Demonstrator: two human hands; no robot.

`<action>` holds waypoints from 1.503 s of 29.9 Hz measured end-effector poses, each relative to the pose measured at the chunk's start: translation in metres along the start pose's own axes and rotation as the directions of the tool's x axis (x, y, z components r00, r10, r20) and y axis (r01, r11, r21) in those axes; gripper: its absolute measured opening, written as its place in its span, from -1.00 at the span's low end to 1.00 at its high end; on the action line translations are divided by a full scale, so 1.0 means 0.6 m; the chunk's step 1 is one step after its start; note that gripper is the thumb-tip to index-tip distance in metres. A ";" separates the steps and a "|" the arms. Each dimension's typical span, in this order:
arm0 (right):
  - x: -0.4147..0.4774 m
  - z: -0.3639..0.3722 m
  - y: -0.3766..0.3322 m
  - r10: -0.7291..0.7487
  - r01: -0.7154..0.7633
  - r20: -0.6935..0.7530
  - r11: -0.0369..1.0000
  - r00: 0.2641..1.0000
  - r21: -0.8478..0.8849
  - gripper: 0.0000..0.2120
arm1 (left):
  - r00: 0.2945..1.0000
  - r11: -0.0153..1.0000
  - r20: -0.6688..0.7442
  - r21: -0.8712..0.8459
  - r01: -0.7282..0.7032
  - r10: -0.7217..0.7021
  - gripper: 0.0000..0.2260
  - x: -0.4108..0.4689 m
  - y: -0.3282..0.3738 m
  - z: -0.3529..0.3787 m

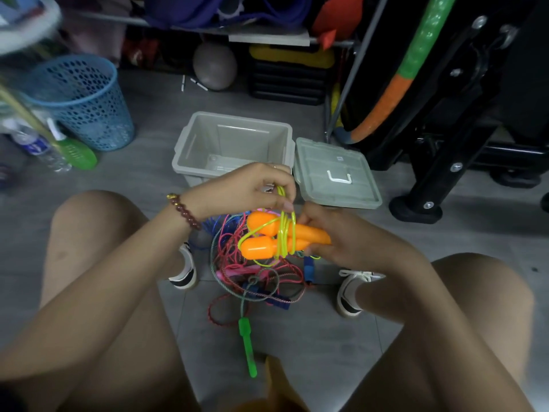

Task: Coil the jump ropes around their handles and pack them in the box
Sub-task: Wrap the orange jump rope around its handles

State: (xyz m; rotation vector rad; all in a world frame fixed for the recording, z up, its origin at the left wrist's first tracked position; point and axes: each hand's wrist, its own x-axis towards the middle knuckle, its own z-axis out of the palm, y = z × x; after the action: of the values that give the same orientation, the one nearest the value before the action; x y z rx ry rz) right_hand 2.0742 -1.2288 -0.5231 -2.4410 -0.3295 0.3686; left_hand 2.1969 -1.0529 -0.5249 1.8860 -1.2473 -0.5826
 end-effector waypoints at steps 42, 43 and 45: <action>0.010 -0.014 0.012 0.373 0.052 -0.581 0.810 0.723 0.584 -0.74 | 0.764 0.871 -0.612 0.470 0.142 0.205 -0.53 -0.008 0.038 0.063; 0.013 -0.009 0.009 0.370 0.048 -0.560 0.803 0.741 0.594 -0.75 | 0.745 0.835 -0.605 0.537 0.121 0.281 -0.53 -0.008 0.042 0.062; 0.020 0.002 0.003 0.365 0.043 -0.525 0.789 0.769 0.612 -0.76 | 0.706 0.813 -0.618 0.573 0.104 0.345 -0.52 -0.007 0.044 0.058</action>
State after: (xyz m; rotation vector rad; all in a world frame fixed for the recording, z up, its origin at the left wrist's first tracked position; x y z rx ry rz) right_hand 2.0854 -1.2258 -0.5275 -1.8111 0.2812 -0.2589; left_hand 2.1553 -1.0672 -0.5243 2.1496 -1.0529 0.6634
